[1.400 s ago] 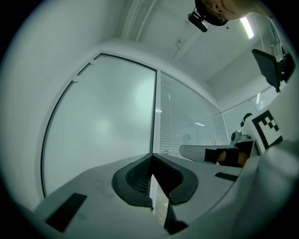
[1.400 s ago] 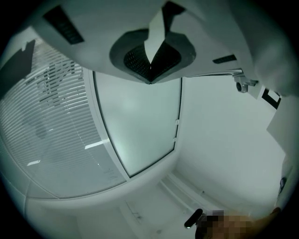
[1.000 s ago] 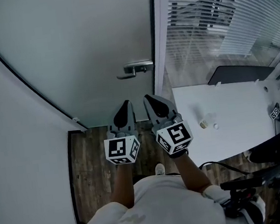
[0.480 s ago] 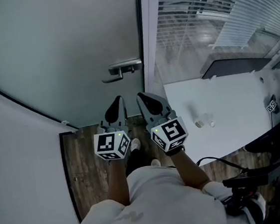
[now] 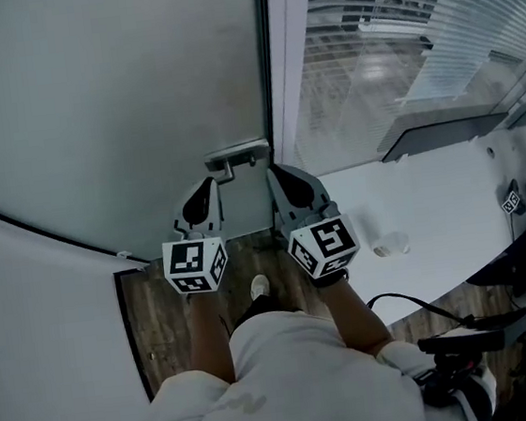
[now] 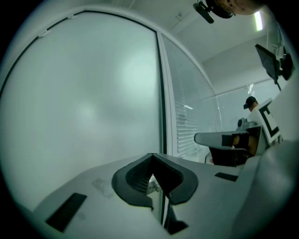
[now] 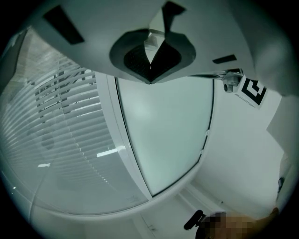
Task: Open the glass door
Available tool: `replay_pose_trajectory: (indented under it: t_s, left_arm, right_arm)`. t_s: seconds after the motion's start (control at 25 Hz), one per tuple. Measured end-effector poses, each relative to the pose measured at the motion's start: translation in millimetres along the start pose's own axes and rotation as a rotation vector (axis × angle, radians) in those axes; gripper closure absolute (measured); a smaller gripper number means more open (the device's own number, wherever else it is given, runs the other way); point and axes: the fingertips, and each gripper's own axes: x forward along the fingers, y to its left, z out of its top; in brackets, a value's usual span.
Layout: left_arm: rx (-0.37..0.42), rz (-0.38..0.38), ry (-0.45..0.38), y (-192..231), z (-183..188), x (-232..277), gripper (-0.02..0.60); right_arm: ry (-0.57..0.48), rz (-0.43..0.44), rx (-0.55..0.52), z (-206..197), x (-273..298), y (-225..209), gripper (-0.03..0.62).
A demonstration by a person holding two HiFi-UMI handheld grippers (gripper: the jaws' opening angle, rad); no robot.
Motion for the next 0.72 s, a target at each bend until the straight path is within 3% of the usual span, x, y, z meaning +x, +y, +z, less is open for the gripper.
replay_pose_trajectory:
  t_s: [0.2,0.52,0.72]
  left_arm:
    - [0.083,-0.064,0.079,12.6,-12.7,17.0,0.580]
    - [0.237,-0.085,0.191,35.3,-52.5,46.5,0.571]
    - [0.364,-0.191,0.318,25.8,-89.3,60.7,0.456]
  right_arm:
    - [0.016,-0.003,-0.003,-4.4,25.3,2.9,0.592]
    - [0.070,-0.043,-0.003,-33.9,49.5,-12.5,0.592]
    - [0.089,-0.085,-0.001,-43.8,50.9,-32.5,0.592]
